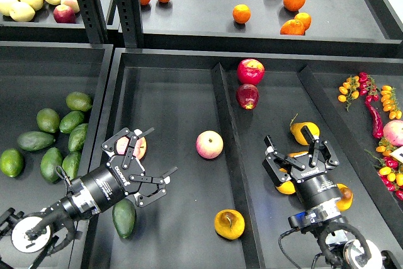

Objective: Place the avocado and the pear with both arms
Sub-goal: 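Swing the left gripper over the dark green avocado near the robot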

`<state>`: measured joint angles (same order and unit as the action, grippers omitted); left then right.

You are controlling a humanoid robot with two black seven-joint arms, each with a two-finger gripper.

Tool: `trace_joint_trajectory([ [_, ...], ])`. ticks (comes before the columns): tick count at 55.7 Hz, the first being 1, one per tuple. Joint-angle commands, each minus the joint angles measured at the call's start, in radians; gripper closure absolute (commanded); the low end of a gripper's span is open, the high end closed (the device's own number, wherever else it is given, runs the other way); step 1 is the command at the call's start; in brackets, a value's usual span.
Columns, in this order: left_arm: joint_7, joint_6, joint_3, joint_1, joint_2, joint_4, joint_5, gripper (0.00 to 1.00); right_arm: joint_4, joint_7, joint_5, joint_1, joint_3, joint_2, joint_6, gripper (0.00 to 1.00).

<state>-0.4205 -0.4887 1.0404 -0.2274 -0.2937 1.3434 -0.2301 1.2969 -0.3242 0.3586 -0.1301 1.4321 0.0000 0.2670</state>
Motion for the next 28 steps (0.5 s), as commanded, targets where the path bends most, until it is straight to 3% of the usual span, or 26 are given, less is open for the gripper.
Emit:
trace_joint_trajectory([
  [1,-0.014,0.0,-0.103,-0.125,-0.11,-0.001,-0.009,0.01,0.001,0.005,-0.001,0.02,-0.006,0.0,-0.031,0.0],
  [13,-0.068,0.0,-0.394,-0.368,-0.236,-0.004,-0.118,0.01,-0.022,0.008,-0.007,0.131,0.011,0.0,-0.137,0.0],
  [20,-0.068,0.0,-0.549,-0.497,-0.246,-0.012,-0.21,0.01,-0.056,0.008,-0.012,0.205,0.042,0.0,-0.17,0.0],
  [28,-0.068,0.0,-0.646,-0.563,-0.259,-0.012,-0.258,0.01,-0.102,0.008,-0.012,0.263,0.05,0.0,-0.172,0.0],
])
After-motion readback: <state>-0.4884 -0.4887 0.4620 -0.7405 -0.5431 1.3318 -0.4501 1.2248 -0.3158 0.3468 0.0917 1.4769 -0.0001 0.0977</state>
